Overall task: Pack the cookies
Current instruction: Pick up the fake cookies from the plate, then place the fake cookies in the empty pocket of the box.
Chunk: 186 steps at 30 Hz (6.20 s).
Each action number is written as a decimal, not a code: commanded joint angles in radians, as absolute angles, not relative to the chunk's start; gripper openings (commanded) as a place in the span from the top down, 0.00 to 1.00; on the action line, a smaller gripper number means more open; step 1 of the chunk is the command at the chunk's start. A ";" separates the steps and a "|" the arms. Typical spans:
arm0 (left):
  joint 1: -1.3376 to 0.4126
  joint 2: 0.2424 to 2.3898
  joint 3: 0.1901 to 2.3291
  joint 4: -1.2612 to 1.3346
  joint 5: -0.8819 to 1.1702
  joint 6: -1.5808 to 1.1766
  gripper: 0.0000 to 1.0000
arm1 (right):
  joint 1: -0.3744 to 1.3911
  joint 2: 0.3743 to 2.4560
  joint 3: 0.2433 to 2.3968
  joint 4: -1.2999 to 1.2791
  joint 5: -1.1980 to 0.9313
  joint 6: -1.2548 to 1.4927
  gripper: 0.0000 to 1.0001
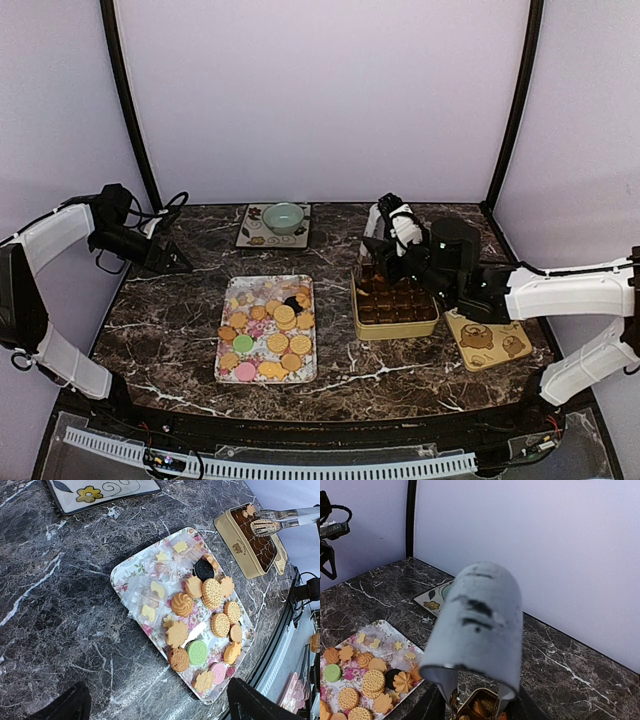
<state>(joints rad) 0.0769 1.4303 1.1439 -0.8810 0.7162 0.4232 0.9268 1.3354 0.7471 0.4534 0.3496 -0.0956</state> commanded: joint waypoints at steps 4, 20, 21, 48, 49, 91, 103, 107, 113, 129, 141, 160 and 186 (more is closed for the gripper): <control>0.084 1.425 1.166 -0.910 0.727 0.426 0.02 | 1.012 1.305 0.856 0.446 0.294 -0.082 0.60; 0.084 1.424 1.161 -0.905 0.720 0.416 0.02 | 1.323 1.768 1.227 0.483 0.068 -0.023 0.60; 0.084 1.424 1.161 -0.905 0.720 0.416 0.02 | 1.327 1.789 1.245 0.485 0.051 -0.023 0.60; 0.084 1.396 1.143 -0.924 0.701 0.442 0.02 | 1.321 2.010 1.388 0.492 -0.014 -0.036 0.62; 0.084 1.397 1.144 -0.925 0.702 0.442 0.02 | 1.319 2.010 1.383 0.492 -0.012 -0.035 0.62; 0.084 1.396 1.146 -0.922 0.704 0.440 0.02 | 1.231 1.771 1.260 0.526 0.080 -0.025 0.90; 0.084 1.400 1.141 -0.919 0.708 0.438 0.02 | 1.037 1.383 0.935 0.449 0.237 -0.066 0.92; 0.084 1.401 1.140 -0.915 0.713 0.433 0.02 | 0.952 1.290 0.833 0.415 0.267 -0.070 0.91; 0.084 1.401 1.140 -0.915 0.712 0.430 0.03 | 0.871 1.231 0.731 0.409 0.274 -0.073 0.91; 0.084 1.402 1.141 -0.916 0.712 0.426 0.02 | 0.835 1.243 0.705 0.403 0.258 -0.081 0.89; 0.084 1.396 1.143 -0.914 0.707 0.424 0.02 | 0.821 1.276 0.709 0.414 0.247 -0.079 0.69; 0.084 1.400 1.150 -0.908 0.715 0.413 0.02 | 0.840 1.173 0.783 0.354 0.195 -0.070 0.71; 0.084 1.403 1.144 -0.907 0.713 0.418 0.02 | 0.795 1.231 0.708 0.379 0.247 -0.035 0.81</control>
<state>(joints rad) 0.0769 1.4227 1.1439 -0.8917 0.6983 0.4141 0.8158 1.2957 0.7341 0.3290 0.2157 -0.0395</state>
